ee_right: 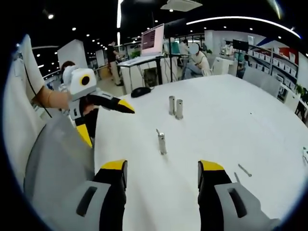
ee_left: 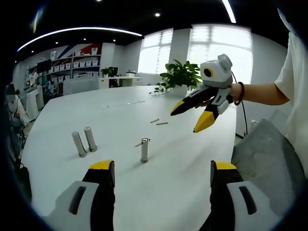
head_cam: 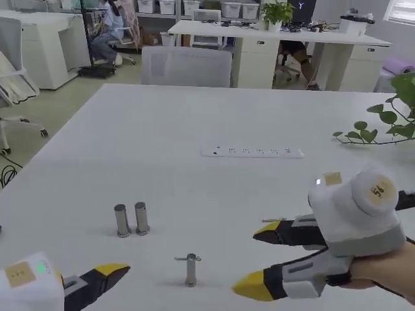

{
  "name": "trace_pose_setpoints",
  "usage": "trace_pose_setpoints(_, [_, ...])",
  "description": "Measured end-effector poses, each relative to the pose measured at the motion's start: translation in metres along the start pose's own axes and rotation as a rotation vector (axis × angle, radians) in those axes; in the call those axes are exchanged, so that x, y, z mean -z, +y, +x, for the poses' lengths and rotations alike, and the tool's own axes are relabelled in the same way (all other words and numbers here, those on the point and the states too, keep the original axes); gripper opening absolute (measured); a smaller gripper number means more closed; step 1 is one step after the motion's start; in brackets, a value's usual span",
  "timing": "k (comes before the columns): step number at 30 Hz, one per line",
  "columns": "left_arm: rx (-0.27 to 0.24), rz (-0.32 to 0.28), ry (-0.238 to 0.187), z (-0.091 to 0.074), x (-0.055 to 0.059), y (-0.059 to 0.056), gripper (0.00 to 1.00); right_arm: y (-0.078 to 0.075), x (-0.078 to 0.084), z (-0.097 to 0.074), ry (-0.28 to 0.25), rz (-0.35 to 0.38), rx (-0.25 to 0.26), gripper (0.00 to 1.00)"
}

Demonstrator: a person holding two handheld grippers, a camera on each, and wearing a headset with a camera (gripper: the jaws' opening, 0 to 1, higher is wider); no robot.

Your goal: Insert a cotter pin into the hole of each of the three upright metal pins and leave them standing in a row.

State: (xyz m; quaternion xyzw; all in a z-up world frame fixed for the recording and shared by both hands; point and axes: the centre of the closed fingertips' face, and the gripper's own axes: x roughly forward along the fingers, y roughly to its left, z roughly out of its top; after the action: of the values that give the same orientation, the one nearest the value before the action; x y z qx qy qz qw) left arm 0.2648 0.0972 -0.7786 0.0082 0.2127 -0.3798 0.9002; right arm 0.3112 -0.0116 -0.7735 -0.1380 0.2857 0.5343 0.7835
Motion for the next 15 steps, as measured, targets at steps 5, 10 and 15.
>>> trace_pose_setpoints(5, [-0.011,0.000,0.001,-0.003,0.000,0.000,0.81,-0.001,0.003,-0.011,-0.033,0.035,0.035,0.61])
trace_pose_setpoints(10, [-0.020,0.002,-0.008,-0.005,-0.003,0.000,0.81,-0.004,0.013,-0.022,-0.057,0.072,0.079,0.63])
trace_pose_setpoints(15, [-0.033,0.001,-0.014,-0.008,-0.004,0.001,0.81,-0.006,0.020,-0.033,-0.089,0.111,0.120,0.67])
